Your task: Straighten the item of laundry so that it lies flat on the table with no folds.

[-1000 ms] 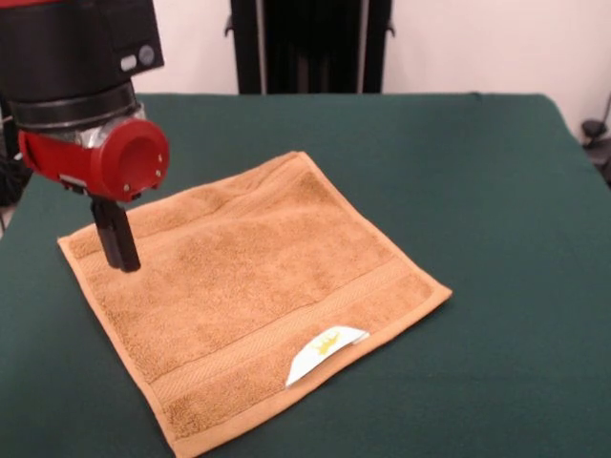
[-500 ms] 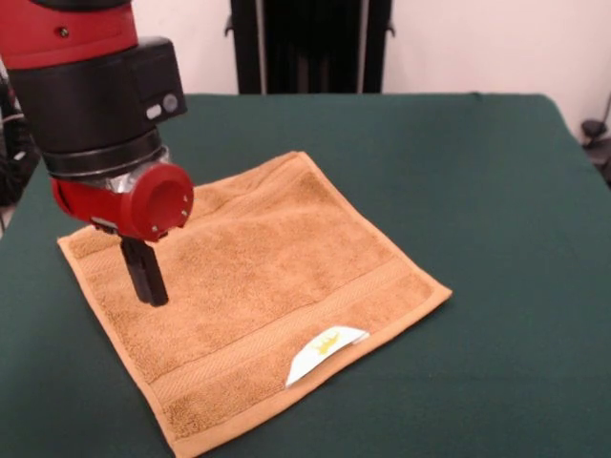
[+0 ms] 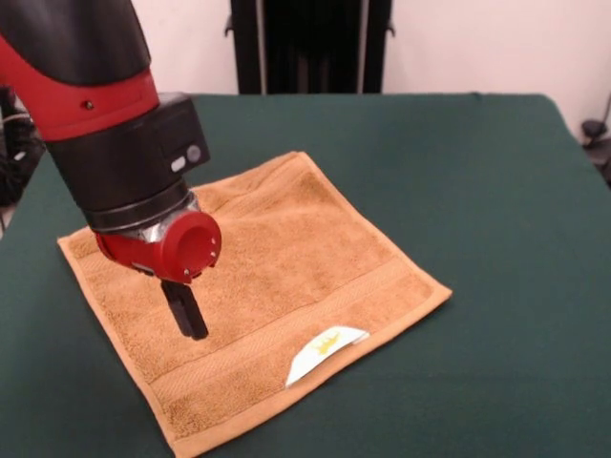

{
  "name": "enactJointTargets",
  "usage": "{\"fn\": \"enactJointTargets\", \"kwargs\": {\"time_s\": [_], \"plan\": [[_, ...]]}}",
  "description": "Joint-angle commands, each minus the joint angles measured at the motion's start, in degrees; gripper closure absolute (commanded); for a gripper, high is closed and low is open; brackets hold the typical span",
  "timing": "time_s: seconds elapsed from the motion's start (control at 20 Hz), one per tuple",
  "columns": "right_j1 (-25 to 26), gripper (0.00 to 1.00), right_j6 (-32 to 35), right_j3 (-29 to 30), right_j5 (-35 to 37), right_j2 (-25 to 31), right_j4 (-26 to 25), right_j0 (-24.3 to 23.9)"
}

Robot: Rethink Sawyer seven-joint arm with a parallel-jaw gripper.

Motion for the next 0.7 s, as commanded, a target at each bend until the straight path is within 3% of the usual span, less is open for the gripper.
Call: {"fn": "enactJointTargets", "kwargs": {"time_s": [0.05,0.25,0.7], "plan": [[2.01,1.0,-7.53,6.85,-5.11,5.88,-3.21,1.91],[2.08,1.0,-8.15,6.61,-11.04,4.6,-7.84,2.7],[7.08,1.0,-8.91,1.81,-11.46,4.29,-12.34,3.21]]}}
